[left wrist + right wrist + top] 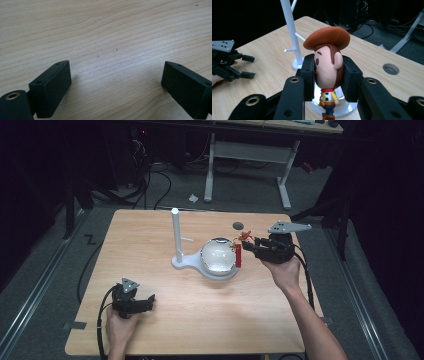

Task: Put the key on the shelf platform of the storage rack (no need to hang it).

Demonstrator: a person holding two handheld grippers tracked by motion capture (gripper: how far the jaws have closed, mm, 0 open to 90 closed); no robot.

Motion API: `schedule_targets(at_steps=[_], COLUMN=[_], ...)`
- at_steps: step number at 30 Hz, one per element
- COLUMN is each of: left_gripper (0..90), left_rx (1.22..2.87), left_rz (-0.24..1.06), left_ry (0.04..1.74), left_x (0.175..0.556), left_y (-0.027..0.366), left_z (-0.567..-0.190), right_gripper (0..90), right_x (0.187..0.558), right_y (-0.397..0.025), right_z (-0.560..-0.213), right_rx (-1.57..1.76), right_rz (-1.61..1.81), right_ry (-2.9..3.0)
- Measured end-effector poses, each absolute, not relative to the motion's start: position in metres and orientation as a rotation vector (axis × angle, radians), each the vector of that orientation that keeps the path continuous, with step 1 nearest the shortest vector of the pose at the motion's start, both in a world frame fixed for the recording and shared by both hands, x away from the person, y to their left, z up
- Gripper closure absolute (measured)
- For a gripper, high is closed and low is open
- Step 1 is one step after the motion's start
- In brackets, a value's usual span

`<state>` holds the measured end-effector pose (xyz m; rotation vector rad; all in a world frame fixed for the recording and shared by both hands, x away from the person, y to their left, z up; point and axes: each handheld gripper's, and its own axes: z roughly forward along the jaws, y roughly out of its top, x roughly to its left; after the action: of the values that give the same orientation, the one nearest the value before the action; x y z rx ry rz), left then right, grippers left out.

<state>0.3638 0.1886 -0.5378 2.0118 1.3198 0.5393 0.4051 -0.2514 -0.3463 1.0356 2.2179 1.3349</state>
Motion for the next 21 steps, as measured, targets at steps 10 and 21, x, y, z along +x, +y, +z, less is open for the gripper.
schedule_targets(at_steps=[10, 21], left_gripper=[9.9, 10.0], left_rx=[2.011, 2.011], left_rz=[0.539, 0.538], left_ry=[1.321, 1.321], left_x=[0.364, 0.364], left_y=[0.189, 0.189], left_z=[-0.538, -0.538], right_gripper=[68.1, 68.0], right_x=[0.419, 0.435], right_y=[-0.229, -0.215], right_z=[-0.341, -0.358], right_rx=[1.000, 1.020], right_rz=[1.344, 1.283], right_ry=[2.232, 2.250])
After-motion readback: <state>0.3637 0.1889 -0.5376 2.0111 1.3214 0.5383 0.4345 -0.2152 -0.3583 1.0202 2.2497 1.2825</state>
